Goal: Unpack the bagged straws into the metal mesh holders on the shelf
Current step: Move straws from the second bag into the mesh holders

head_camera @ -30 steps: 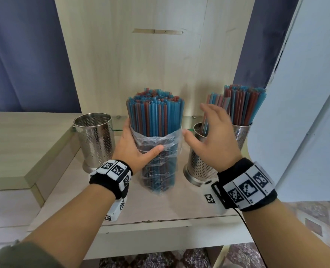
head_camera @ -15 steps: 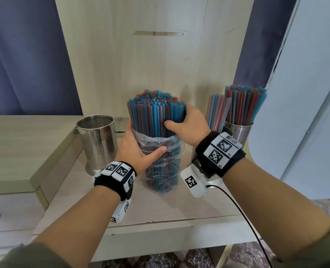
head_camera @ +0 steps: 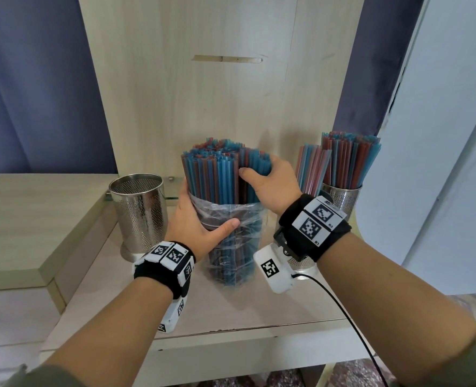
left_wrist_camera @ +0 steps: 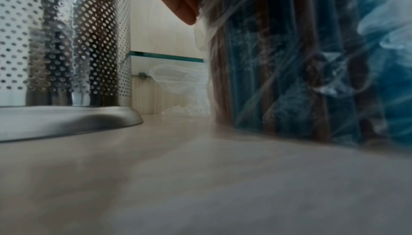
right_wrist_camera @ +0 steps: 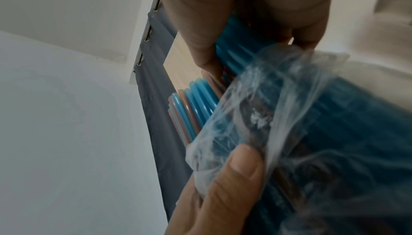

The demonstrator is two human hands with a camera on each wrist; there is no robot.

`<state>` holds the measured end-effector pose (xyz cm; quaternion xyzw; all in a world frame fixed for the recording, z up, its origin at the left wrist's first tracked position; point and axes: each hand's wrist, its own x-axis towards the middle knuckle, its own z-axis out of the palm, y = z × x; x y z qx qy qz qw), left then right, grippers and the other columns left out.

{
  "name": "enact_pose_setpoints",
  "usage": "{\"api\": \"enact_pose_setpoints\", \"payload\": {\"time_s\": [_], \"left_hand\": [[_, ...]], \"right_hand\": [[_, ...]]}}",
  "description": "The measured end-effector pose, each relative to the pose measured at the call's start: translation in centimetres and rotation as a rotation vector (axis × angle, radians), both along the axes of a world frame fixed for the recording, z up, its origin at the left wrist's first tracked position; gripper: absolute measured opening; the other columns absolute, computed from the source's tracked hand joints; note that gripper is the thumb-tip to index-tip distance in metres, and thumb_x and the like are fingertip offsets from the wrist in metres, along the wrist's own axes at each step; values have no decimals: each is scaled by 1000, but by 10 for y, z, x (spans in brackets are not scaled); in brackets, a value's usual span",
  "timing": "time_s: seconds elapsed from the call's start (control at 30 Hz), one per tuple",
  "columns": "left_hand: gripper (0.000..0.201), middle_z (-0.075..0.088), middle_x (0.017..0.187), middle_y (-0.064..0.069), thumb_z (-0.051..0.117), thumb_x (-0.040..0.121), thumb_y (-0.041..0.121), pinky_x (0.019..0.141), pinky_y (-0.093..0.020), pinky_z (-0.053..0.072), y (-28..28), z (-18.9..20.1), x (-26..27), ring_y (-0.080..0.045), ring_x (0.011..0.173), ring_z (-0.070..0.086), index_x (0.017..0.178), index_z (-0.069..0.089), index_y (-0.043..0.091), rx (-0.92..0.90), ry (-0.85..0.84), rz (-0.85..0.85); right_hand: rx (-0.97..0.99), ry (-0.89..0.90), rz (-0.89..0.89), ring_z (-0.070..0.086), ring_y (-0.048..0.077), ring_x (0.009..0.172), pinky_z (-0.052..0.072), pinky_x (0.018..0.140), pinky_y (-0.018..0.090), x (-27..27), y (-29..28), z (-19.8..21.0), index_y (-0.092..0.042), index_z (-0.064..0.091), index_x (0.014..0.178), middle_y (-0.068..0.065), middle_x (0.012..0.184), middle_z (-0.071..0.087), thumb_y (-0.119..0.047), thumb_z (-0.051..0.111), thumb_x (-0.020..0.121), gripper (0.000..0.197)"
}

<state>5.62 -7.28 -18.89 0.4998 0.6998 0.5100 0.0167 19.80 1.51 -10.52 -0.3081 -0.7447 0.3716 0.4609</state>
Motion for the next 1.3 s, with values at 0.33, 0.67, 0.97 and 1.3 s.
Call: {"api": "enact_pose_setpoints", "payload": {"time_s": [0.33,0.67,0.97,1.3], "left_hand": [[135,28,158,-6,74,59,71,110,-27,26,3,-3,-4,-22,143,31,155,-3,15,-63,17,16],[131,36,154,-8,78,65,62,106,-25,29,1,0,-1,-24,139,38,155,-4,15,-63,10,13],[131,34,155,-4,79,62,63,108,-27,29,3,-2,-4,-21,140,36,155,-2,20,-23,6,-6],[131,29,157,-7,79,64,60,108,-25,25,3,-2,-3,-23,143,31,155,-4,16,-48,4,5]], "right_hand": [[95,170,-149,67,25,85,55,78,37,-9,-7,8,-7,63,102,11,93,70,-24,66,91,21],[82,262,-135,45,7,56,38,55,21,-12,2,33,-14,50,86,-6,68,50,-14,57,93,10],[23,315,-104,53,17,67,49,66,35,-9,13,63,-20,54,82,-1,73,54,-11,55,91,13],[10,342,-15,50,11,52,47,53,27,-1,20,107,-10,53,83,3,68,50,-9,52,92,10]]}}
